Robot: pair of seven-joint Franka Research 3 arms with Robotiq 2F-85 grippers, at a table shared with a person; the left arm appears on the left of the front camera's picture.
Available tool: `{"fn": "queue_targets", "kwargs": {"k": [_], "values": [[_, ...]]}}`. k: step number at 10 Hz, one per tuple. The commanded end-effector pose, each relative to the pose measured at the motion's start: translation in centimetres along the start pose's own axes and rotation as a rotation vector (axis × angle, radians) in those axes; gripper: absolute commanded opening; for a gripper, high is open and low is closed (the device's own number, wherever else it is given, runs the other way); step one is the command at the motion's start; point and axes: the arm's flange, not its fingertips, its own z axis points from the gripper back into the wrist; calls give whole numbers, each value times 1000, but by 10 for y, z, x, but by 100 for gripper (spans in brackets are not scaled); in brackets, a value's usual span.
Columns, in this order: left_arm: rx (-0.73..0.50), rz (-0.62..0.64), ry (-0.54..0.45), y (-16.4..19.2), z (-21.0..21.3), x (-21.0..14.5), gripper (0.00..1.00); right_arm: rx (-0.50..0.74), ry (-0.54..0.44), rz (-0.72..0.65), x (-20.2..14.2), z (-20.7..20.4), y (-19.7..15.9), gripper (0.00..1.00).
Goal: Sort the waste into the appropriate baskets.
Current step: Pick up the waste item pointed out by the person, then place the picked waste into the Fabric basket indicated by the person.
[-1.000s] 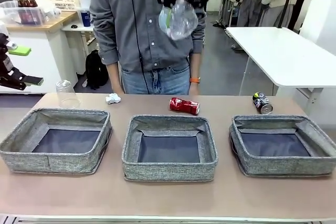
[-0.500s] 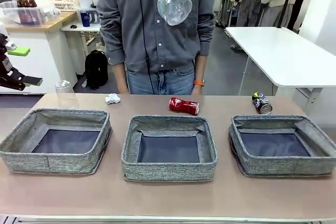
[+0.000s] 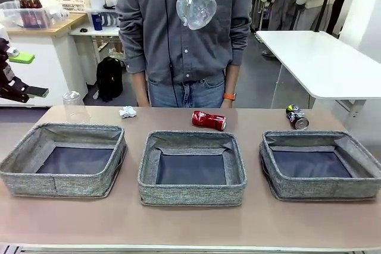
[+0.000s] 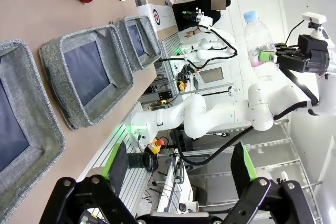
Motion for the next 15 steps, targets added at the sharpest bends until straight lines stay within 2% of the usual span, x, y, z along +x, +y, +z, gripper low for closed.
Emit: {"fn": "queue_targets", "kwargs": {"k": [1, 15], "values": [[-6, -9, -10, -3, 0, 1, 100, 3, 7, 6, -3, -1, -5, 22], [-6, -9, -10, -3, 0, 1, 100, 3, 7, 6, -3, -1, -5, 22]]}}
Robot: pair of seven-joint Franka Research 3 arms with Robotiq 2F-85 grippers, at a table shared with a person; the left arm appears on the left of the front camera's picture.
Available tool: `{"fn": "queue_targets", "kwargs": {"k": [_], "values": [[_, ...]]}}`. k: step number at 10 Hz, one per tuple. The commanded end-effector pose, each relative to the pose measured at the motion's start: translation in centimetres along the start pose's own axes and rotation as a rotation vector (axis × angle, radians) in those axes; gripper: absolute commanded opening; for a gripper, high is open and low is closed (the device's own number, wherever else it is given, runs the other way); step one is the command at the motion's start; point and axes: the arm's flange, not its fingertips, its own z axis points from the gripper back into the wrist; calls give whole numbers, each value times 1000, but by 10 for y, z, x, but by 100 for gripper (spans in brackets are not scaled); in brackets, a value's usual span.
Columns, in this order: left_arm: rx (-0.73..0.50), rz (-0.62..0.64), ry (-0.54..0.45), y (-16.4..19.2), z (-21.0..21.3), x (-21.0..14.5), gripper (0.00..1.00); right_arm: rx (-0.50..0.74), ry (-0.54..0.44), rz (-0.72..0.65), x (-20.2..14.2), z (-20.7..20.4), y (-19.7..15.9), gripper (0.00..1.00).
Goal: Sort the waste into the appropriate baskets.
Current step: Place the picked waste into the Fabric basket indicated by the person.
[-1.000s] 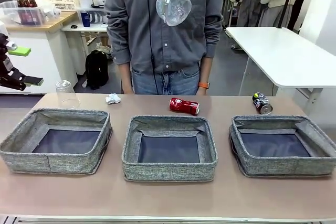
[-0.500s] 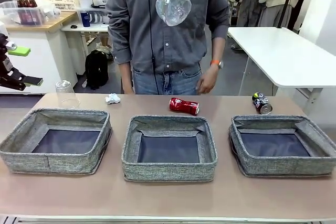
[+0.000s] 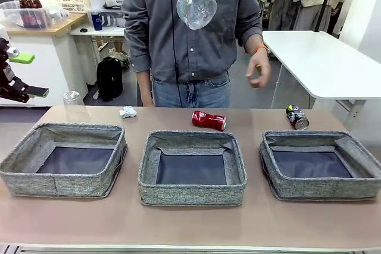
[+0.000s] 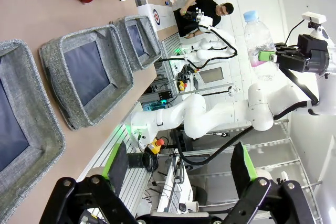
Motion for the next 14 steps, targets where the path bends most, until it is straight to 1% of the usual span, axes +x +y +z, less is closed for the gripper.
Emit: {"fn": "queue_targets", "kwargs": {"k": [1, 10, 11, 12, 13, 14], "values": [[-6, -9, -10, -3, 0, 1, 100, 3, 7, 7, -4, -1, -5, 22], [-6, -9, -10, -3, 0, 1, 100, 3, 7, 7, -4, -1, -5, 22], [-6, -9, -10, -3, 0, 1, 100, 0, 0, 0, 0, 0, 0, 22], [-6, -9, -10, -3, 0, 1, 100, 18, 8, 35, -1, -8, -13, 22], [-6, -9, -10, -3, 0, 1, 100, 40, 6, 36, 0, -26, -41, 22], [-6, -9, -10, -3, 0, 1, 100, 45, -5, 30, -4, -60, -82, 22]]}}
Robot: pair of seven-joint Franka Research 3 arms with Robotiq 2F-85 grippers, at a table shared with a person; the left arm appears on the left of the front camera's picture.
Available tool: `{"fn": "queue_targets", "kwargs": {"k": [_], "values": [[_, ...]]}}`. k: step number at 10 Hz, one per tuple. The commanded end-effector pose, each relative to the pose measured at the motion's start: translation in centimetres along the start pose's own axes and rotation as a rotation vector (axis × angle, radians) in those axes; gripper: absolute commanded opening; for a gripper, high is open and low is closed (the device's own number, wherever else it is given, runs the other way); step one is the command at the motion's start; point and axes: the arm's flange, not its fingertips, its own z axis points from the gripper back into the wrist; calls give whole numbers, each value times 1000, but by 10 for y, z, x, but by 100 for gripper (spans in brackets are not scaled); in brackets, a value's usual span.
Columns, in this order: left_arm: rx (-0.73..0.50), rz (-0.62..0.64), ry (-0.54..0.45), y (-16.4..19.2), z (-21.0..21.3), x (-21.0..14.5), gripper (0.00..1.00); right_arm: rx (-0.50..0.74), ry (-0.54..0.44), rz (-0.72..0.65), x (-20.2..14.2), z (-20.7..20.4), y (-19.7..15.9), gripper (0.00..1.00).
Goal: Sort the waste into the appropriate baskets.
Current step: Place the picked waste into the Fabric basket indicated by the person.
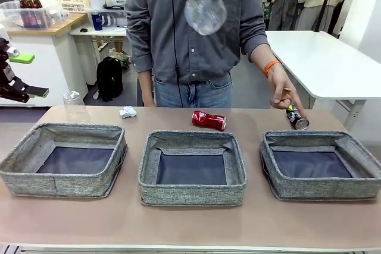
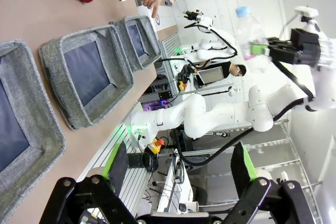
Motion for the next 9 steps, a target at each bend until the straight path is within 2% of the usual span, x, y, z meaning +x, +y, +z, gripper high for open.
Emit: {"fn": "queue_targets", "kwargs": {"k": [1, 3, 6, 7, 9], "values": [[-6, -9, -10, -3, 0, 1, 100, -16, -35, -28, -19, -64, -77, 22], [-6, -9, -10, -3, 0, 1, 100, -104, -44, -171, -34, -131, -139, 22], [-6, -9, -10, -3, 0, 1, 100, -215, -65, -312, -48, -215, -204, 22], [-6, -9, -10, -3, 0, 1, 100, -213, -29, -319, -54, -227, -213, 22], [-6, -9, -10, -3, 0, 1, 100, -307, -1, -345, -68, -247, -236, 22]]}}
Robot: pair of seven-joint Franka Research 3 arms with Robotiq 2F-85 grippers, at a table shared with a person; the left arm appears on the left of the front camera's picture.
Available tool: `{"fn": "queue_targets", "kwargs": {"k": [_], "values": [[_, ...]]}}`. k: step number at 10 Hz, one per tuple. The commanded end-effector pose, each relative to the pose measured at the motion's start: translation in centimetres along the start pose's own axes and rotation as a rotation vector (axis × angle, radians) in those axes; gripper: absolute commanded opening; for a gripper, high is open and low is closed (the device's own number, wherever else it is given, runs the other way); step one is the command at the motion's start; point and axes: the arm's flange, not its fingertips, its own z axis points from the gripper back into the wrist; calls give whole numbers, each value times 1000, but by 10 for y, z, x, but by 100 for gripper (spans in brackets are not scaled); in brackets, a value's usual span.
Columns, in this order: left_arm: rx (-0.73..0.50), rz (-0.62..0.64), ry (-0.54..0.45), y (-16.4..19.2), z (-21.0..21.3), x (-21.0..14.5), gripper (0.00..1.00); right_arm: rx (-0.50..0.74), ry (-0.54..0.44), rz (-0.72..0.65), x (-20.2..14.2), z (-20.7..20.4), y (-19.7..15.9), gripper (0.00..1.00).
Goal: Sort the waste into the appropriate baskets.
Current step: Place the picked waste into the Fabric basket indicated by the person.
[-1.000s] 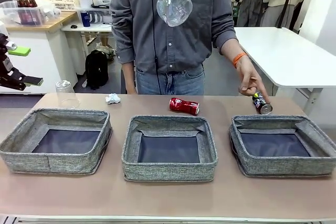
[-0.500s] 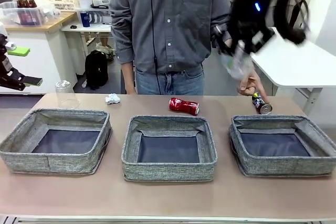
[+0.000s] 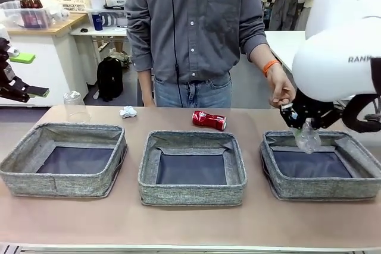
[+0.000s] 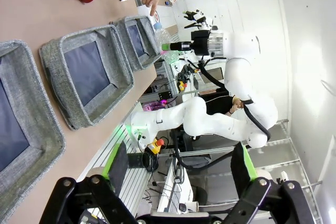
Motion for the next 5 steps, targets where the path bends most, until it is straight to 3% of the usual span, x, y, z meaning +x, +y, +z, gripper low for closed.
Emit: {"fn": "queue_targets", "kwargs": {"k": [1, 3, 5], "values": [[-6, -9, -9, -3, 0, 1, 100, -106, -28, -35, -4, -6, -9, 22], [-6, -9, -9, -3, 0, 1, 100, -97, -45, -85, -2, -15, -13, 22], [-6, -9, -9, -3, 0, 1, 100, -89, 14, -91, 1, -30, -16, 22]]}}
